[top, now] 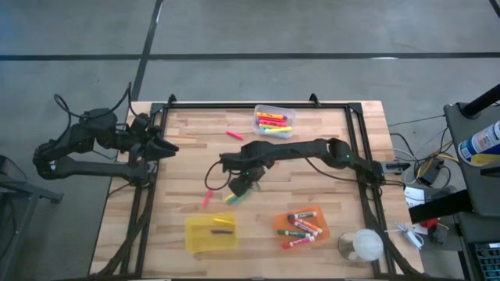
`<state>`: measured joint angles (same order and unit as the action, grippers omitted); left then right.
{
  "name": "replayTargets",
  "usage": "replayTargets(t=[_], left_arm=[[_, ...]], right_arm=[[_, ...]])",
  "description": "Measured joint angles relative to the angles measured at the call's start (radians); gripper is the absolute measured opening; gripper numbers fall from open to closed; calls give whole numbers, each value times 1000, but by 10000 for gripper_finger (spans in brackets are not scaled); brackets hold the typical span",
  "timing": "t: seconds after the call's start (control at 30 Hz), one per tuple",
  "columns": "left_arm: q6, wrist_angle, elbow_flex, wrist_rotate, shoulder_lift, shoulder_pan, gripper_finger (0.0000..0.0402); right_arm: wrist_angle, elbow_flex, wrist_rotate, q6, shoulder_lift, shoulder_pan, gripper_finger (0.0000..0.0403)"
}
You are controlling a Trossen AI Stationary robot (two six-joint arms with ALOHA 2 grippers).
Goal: Pick & Place Markers
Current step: Put the top green pen into the yellow bin
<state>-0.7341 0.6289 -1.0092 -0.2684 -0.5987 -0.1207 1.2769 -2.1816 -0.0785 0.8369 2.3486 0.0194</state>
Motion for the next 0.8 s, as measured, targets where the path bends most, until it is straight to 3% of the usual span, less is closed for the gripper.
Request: replayTargets(t=[0.3,0.8], left_arm=[[-8,0,0,0,1,0,140],[-8,0,0,0,1,0,140]], right_arm=[[-30,146,5,-33,1,-39,115],[-142,250,-43,-28,1,-49,111]])
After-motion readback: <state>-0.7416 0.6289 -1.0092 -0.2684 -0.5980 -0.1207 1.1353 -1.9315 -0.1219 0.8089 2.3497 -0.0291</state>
